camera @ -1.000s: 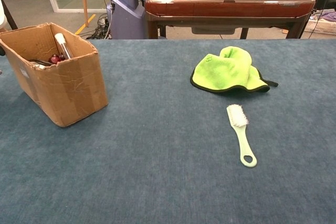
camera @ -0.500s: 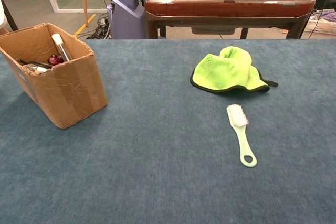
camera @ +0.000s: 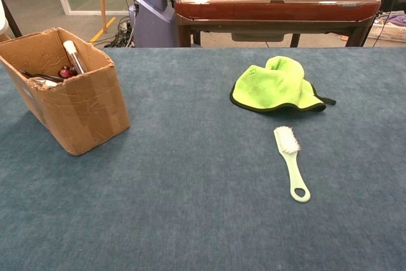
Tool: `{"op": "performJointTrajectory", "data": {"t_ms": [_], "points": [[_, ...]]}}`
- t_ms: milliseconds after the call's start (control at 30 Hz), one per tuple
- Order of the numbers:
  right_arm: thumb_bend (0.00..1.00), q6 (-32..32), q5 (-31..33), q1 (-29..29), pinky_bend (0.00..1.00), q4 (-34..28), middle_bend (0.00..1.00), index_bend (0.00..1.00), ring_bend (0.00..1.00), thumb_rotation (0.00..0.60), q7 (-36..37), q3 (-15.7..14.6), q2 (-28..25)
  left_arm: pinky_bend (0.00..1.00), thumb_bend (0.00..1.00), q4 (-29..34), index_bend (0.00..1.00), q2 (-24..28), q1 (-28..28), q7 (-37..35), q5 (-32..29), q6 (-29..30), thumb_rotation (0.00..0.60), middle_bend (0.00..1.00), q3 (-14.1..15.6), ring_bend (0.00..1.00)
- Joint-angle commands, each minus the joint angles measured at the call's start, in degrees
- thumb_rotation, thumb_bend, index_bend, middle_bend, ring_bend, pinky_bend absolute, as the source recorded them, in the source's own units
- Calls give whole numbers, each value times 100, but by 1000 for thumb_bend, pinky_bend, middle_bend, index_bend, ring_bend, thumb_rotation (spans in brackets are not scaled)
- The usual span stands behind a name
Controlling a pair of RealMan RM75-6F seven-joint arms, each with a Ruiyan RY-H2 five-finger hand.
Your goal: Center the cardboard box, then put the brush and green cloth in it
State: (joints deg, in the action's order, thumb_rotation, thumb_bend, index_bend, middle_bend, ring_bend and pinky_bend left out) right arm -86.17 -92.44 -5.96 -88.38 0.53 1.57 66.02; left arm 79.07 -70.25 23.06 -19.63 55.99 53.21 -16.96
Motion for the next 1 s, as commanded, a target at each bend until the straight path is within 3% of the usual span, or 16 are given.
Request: {"op": "performJointTrajectory", "data": {"t_ms": [33,500,1000], "points": [[244,-2,0,0,484,2,476,418,427,600,2,0,-1,241,24,-150,63,-57,84,-106,-55,-194,600,31,-36,40],[244,6,-11,-5,484,4,476,418,427,600,-19,-14,10,162,16,-267,63,76,136,-1425,1116,-528,600,32,52,38],[243,7,-9,-9,484,7,475,418,427,600,-5,-16,6,155,16,-331,76,157,113,-2416,2066,-154,600,123,351,37]]}}
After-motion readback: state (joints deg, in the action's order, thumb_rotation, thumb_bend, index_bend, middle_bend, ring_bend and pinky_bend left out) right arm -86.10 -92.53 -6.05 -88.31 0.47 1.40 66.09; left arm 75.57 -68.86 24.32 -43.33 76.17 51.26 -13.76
